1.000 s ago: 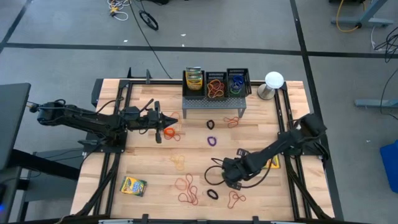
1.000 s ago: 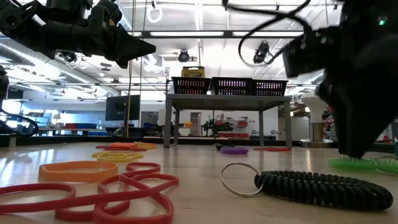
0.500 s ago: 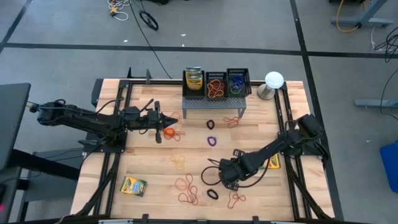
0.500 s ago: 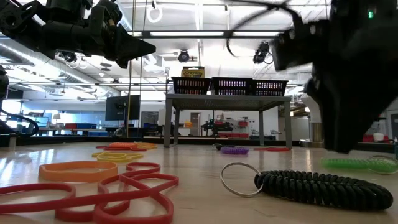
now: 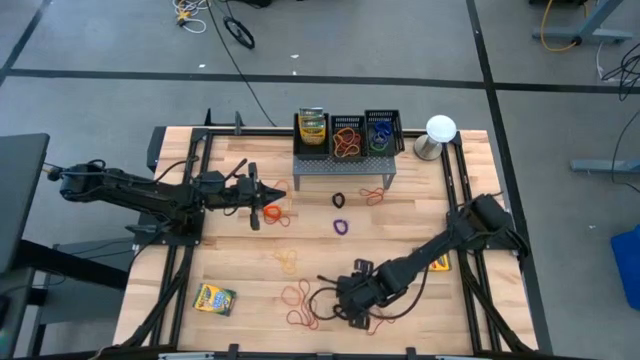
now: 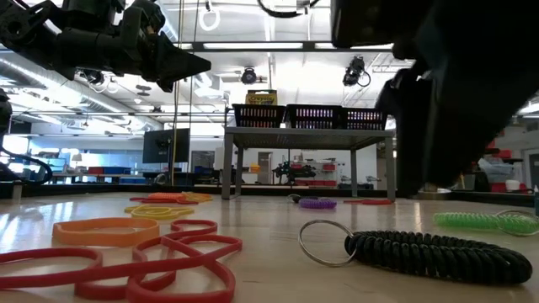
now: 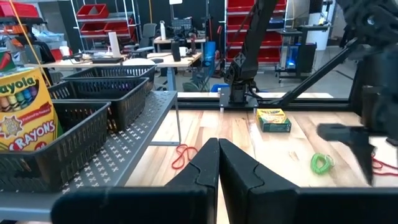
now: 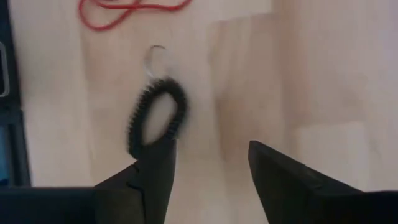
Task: Sort rubber bands into baskets
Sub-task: Put the black spring rubberband into the right black basket on the shelf
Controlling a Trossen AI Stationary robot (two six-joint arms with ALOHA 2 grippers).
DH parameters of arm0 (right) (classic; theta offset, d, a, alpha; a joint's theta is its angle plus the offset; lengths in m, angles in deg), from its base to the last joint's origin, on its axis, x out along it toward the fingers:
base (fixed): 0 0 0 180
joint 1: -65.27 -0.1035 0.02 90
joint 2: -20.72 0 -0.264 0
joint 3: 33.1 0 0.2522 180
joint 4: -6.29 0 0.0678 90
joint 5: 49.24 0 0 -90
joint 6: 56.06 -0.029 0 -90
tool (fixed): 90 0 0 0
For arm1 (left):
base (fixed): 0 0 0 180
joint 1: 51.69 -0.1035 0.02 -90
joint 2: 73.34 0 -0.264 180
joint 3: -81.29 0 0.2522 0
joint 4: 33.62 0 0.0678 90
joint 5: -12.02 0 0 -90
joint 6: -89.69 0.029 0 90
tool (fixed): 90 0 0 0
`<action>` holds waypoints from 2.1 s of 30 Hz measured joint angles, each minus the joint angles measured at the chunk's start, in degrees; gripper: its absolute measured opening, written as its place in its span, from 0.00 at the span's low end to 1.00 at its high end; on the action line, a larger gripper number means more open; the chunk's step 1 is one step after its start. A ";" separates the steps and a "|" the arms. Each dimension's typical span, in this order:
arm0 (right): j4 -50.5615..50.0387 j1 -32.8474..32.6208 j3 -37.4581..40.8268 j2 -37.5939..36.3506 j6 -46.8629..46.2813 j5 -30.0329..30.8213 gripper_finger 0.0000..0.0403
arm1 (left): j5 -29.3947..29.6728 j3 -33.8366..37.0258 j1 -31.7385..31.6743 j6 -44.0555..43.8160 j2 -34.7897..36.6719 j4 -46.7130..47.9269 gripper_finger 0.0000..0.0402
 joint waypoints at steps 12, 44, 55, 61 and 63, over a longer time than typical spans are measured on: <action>3.67 -0.60 -4.30 6.13 -2.32 -0.19 0.42 | 0.11 0.00 0.00 0.00 0.00 -0.09 0.03; -21.43 10.28 -3.19 -1.78 -3.02 10.09 0.03 | 0.11 0.00 0.02 0.00 0.00 0.00 0.03; -5.05 17.40 21.08 -12.62 -18.77 5.84 0.02 | 0.13 0.02 0.00 0.00 -0.02 0.06 0.03; -2.59 18.22 30.51 -22.00 -28.73 8.19 0.09 | 0.13 0.02 0.00 0.01 -0.02 -0.10 0.03; -2.85 18.18 31.97 -23.36 -29.98 8.51 0.13 | 0.13 0.02 0.00 0.00 -0.02 -0.09 0.03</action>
